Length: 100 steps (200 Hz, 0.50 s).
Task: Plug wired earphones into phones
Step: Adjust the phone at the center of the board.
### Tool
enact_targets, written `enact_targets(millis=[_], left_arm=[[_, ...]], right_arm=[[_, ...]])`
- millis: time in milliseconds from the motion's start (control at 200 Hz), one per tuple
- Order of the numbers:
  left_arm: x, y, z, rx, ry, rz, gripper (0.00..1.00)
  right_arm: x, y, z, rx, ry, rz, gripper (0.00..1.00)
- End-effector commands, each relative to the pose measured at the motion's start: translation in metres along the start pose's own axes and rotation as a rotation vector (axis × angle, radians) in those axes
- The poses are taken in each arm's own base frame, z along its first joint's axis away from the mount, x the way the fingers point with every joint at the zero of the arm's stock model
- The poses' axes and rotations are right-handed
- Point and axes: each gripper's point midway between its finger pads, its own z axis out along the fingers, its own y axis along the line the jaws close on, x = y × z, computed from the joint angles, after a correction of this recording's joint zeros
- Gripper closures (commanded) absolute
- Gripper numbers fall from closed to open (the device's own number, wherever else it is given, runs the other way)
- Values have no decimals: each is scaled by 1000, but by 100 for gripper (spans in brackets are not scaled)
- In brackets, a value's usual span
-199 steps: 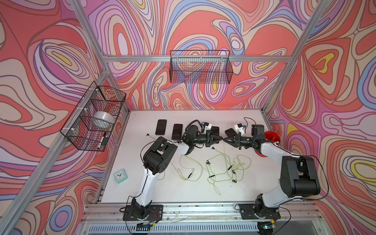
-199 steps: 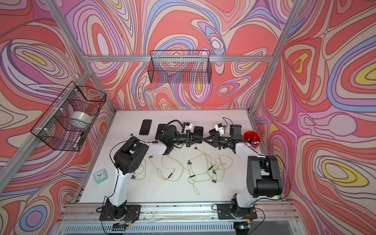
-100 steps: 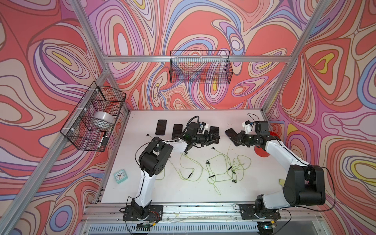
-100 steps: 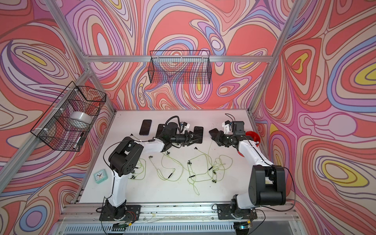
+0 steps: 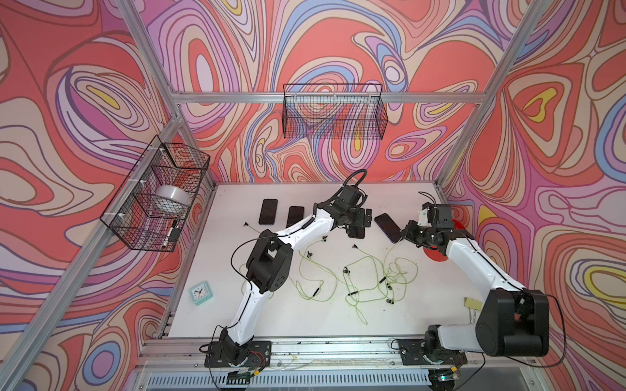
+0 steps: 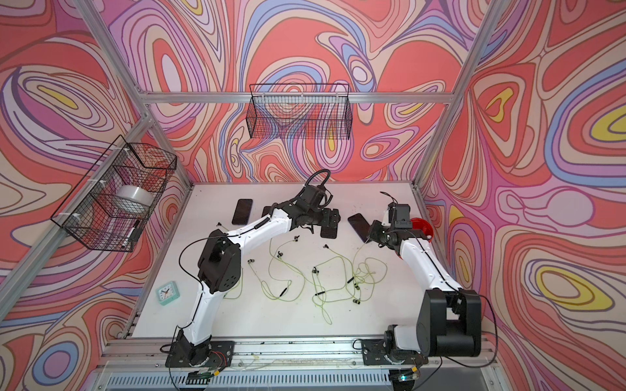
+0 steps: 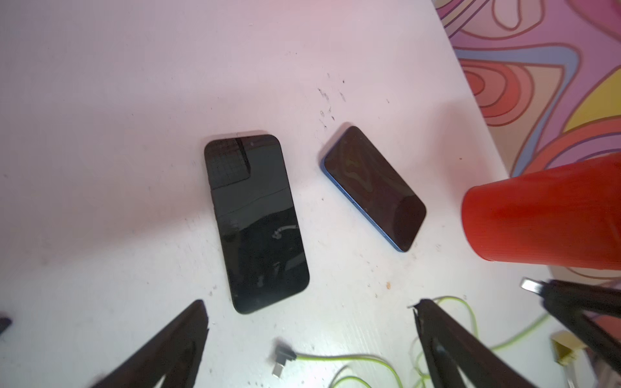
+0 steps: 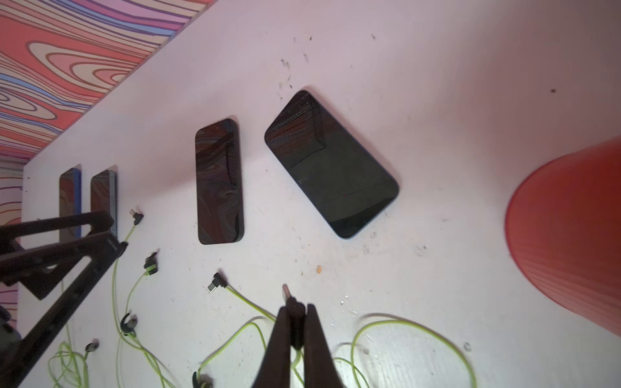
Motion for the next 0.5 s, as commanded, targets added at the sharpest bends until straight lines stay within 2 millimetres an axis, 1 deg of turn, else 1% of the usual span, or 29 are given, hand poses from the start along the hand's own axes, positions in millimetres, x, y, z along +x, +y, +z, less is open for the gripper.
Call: enact_targets(millis=[0,115,185,260,315,426,456,471,496], left_arm=[[37,45,12,-197,156,97,0],[32,30,13,-167,118,51,0],[28,23,12,-187,87,-9,0],[24,8,12,-176,58,-85,0],[20,-3,12,-170,29,-117,0],[11,-26,13,-148,-8,-128,1],[10,-30,15,-139,-9,-135,1],[10,-33,16,-132,-7,-137,1],[9,-35,18,-125,-8,-144,1]], right_arm=[[-9,-17,-2,106,-28,-47,100],[-29,-25,16,162,-52,-60,100],[-38,-32,34,196,-52,-50,100],[-46,-37,53,215,-56,-37,100],[-49,-41,65,231,-51,-35,100],[-51,-49,85,255,-31,-35,100],[-54,-49,86,251,-35,-32,100],[-49,-54,94,259,-13,-29,100],[-48,-57,99,259,-3,-24,100]])
